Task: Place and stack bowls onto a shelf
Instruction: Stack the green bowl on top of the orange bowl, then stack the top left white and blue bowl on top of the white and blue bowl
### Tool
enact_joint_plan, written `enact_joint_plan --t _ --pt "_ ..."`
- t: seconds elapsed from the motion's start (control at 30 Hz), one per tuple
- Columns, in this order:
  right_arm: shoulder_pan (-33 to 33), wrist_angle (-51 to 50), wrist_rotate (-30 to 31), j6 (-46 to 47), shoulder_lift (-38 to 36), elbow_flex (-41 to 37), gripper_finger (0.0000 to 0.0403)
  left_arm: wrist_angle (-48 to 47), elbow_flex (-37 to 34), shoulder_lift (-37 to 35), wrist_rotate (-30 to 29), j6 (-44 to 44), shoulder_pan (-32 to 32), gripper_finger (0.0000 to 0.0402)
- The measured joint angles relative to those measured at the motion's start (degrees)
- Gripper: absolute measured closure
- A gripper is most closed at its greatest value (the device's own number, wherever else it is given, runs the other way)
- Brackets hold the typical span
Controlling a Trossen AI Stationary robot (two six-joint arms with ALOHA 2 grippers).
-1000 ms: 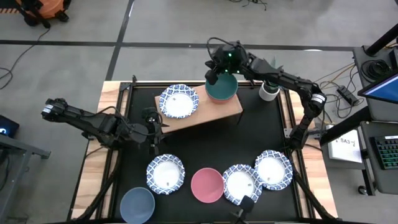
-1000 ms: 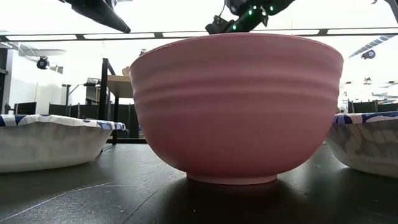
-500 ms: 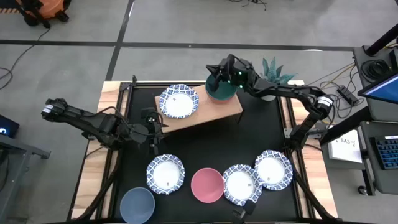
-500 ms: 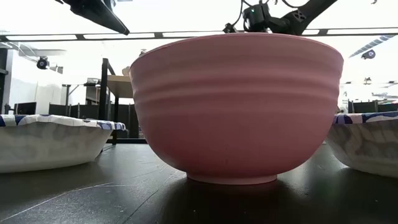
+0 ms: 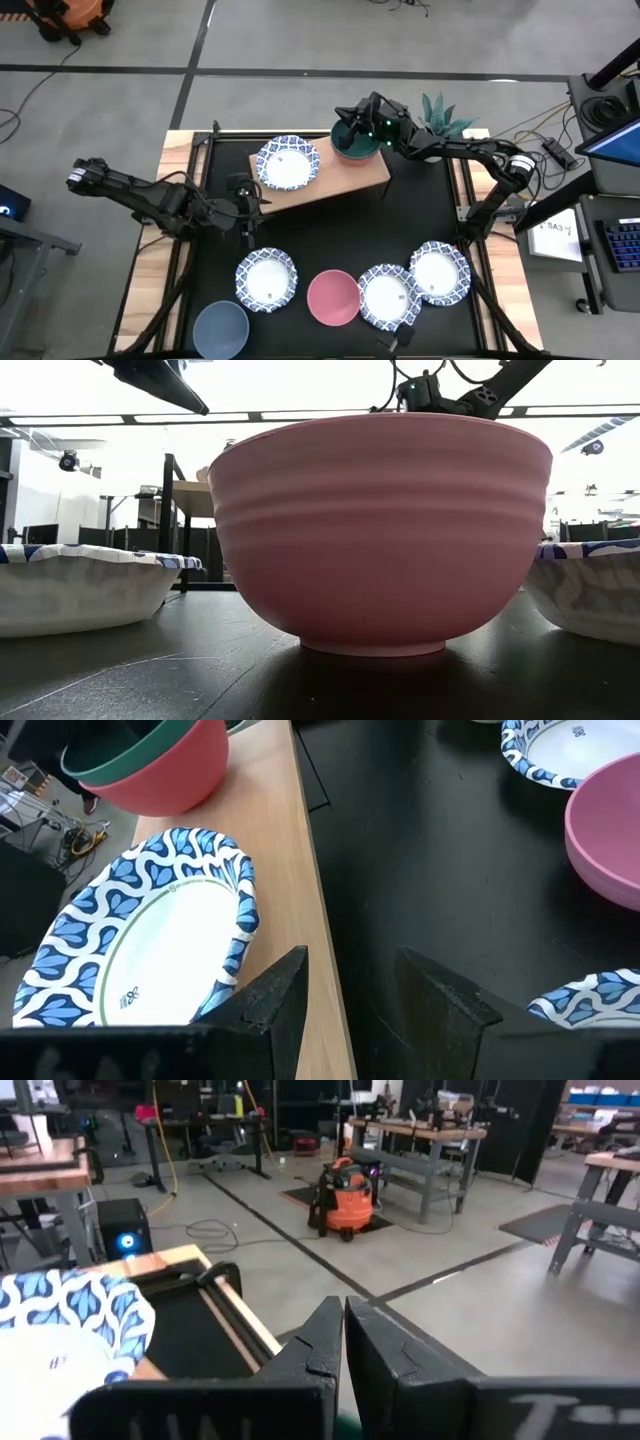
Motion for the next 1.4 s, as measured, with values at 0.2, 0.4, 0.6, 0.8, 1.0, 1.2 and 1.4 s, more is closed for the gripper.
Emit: enact_joint_plan --t 0.2,0.4,0.6,0.8,1.0,1.2,1.4 --pt "1.01 0.19 -0.52 -0.28 -4.37 1.87 0.0394 0.0 0.0 0.0 0.0 -0.02 0.02 0.0267" --pt "5.55 -9.44 -3.85 1.33 -13.59 1.82 0.0394 0.0 0.0 0.0 0.01 -1.9 0.0 0.0267" --pt "15.19 -29.43 -6.49 1.47 -22.08 1.68 0.0394 0.01 0.0 0.66 1.32 -7.74 0.0 0.0267" --pt "27.25 -41.05 -5.99 2.22 -25.9 0.01 0.0394 0.04 0.0 3.75 5.96 -14.38 -0.42 0.0267" --pt "36.72 -40.2 -5.89 2.23 -26.9 -4.97 0.0394 0.5 0.0 7.99 12.56 -18.76 -0.97 0.0267" --pt "41.91 -33.9 -4.69 4.71 -27.1 -11.23 0.0394 -4.23 0.0 11.3 32.12 -30.3 -3.01 0.0267" --pt "43.6 -26.31 -3.88 4.95 -27.08 -16.07 0.0394 -15.13 -0.11 14.45 36.99 -44.62 -8.45 0.0267"
